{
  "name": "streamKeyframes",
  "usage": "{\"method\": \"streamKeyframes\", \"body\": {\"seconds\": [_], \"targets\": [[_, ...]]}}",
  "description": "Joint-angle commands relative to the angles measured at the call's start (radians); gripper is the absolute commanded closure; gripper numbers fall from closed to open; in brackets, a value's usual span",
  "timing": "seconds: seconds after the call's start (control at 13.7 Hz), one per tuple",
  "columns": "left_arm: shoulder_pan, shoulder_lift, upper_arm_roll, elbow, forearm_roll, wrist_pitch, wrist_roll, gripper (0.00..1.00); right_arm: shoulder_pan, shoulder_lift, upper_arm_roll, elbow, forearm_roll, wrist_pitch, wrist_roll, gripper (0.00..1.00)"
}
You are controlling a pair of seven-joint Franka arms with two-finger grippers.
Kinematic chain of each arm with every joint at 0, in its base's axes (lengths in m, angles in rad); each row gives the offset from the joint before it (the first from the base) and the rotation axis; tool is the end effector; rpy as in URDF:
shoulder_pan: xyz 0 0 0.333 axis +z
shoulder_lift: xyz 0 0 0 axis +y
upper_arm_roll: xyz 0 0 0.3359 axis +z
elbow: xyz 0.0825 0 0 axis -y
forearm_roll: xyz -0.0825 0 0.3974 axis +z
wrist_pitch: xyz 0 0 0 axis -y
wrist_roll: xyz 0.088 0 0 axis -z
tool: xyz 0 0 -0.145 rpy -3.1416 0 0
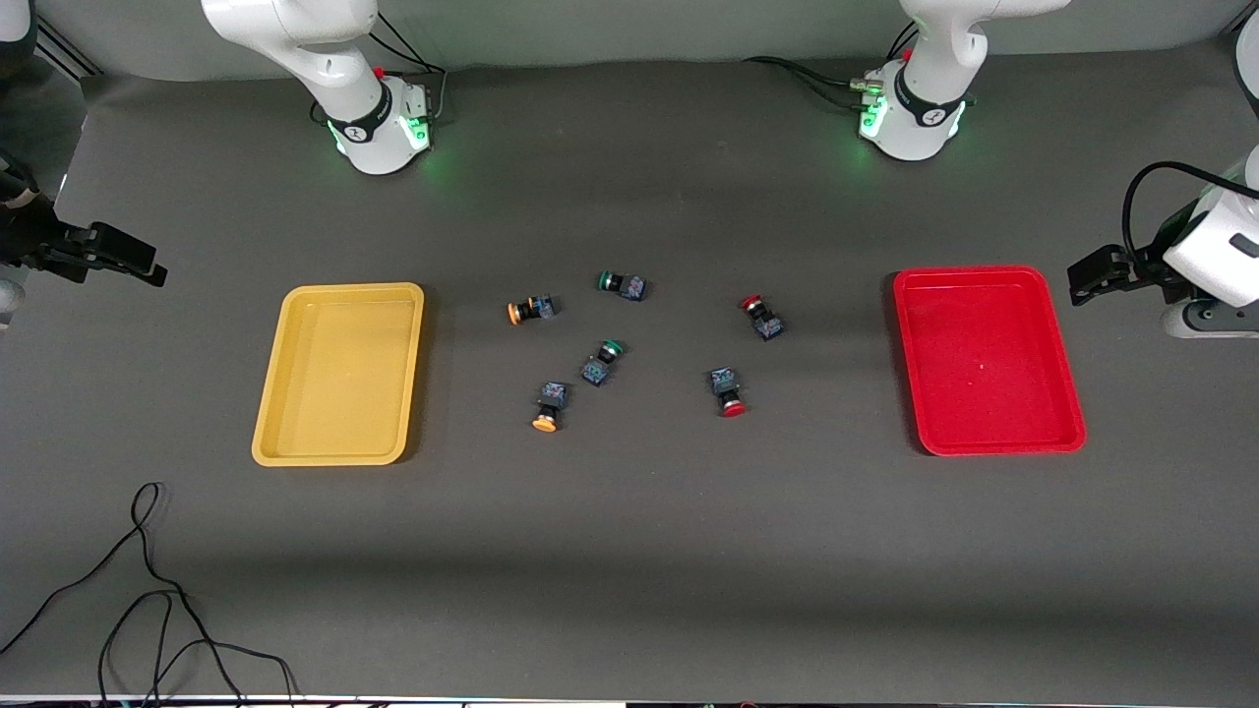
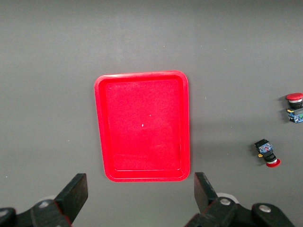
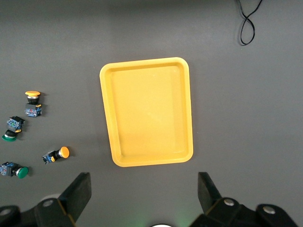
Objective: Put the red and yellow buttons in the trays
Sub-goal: 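Move both grippers out from rest toward the scattered buttons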
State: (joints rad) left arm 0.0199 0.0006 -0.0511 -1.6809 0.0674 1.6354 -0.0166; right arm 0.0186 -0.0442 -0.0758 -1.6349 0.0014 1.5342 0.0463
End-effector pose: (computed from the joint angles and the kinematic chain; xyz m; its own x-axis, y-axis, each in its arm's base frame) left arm 0.5681 -0.0084 0.5584 0.9988 -0.0190 -0.0451 -0.0220 -0.9975 -0.0677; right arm 0.5453 -0.0319 0.5970 0.9931 -0.1029 -0.0568 -0.1032 -0.9947 -0.0021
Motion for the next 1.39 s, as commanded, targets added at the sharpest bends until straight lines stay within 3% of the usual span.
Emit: {"method": "streamKeyframes", "body": {"seconds": [0.0,0.36,0.51,0.8,0.95,1.31], "targets": [[-0.008,-0.025,0.007,-0.011,-0.005,0.001,0.001,0.0,0.001,0.003,-0.005,0.009,0.008,-0.002,-0.019,0.0],[-0.008,-0.033,0.005,-0.025,-0.014,0.003,0.003,0.0,0.004,0.003,0.001,-0.014,0.008,-0.006,-0.007,0.0],[-0.011,-0.031,0.005,-0.025,-0.018,-0.008,0.004,0.0,0.075,-0.014,-0.002,-0.058,0.012,0.01,0.027,0.0],[-0.067,-0.024,-0.016,-0.028,-0.028,-0.037,-0.035,0.0,0.228,-0.078,-0.001,-0.208,0.02,0.121,0.359,0.0],[-0.144,-0.016,-0.018,-0.042,-0.028,-0.04,-0.17,0.0,0.358,-0.115,-0.001,-0.316,0.022,0.216,0.583,0.0],[-0.349,-0.018,-0.018,-0.178,-0.028,0.052,-0.434,0.0,0.651,-0.1,0.001,-0.446,0.035,0.389,1.171,0.0]]}}
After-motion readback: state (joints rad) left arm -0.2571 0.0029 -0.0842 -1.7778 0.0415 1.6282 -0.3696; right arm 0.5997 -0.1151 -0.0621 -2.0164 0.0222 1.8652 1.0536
